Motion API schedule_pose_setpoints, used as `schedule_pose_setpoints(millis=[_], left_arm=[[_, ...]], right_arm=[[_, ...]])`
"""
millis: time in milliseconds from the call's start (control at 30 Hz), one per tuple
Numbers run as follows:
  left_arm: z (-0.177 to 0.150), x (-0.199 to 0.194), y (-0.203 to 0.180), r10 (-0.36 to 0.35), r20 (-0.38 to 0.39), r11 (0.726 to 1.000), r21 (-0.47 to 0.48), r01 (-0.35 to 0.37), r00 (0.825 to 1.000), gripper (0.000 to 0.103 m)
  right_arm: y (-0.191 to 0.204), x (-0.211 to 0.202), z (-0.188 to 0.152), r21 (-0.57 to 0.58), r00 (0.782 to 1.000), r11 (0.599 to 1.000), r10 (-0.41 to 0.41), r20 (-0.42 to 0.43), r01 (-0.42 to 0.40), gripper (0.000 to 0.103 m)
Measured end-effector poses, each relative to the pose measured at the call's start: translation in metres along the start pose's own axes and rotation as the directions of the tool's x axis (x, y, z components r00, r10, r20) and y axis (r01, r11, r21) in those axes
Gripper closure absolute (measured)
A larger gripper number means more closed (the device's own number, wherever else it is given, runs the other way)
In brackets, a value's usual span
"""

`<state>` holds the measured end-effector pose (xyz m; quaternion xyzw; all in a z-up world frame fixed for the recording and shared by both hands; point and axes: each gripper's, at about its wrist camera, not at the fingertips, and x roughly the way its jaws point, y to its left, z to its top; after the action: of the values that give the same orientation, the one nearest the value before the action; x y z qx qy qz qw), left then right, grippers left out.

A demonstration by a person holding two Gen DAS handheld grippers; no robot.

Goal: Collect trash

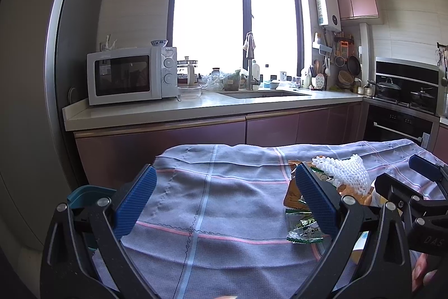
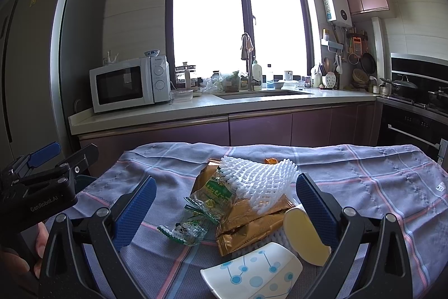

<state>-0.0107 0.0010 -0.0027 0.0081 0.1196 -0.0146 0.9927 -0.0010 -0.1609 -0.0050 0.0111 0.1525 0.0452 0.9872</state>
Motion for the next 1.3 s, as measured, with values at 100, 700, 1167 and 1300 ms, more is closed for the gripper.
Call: schedule_pose_setpoints(millis=[100, 700, 1167, 1300], left_arm=[[0.0, 0.0, -0.001, -0.002, 0.0, 1.0, 0.001, 0.002, 1.0, 0.006], [-0.003, 0.003, -0.003, -0.017, -0.011, 1.0, 0.0, 0.017, 1.0, 0.006], [-0.006, 0.011, -0.01, -0.041, -0.032, 0.999, 0.011, 0.042, 0.999, 0.006], [-0.006, 0.014, -0.011, -0.054, -0.041, 0.998, 0.011, 0.054, 0.998, 0.006]], right_arm=[[0.0, 0.001, 0.0, 0.001, 1.0, 1.0, 0.0, -0.001, 0.0, 0.006], [-0.001, -0.001, 0.0, 0.003, 1.0, 1.0, 0.008, -0.007, -0.008, 0.006], [-0.007, 0.002, -0.001, 0.021, 1.0, 1.0, 0.02, -0.021, -0.019, 0.006], [-0.009, 0.002, 0.0, 0.02, 1.0, 1.0, 0.022, -0.023, -0.021, 0.006]])
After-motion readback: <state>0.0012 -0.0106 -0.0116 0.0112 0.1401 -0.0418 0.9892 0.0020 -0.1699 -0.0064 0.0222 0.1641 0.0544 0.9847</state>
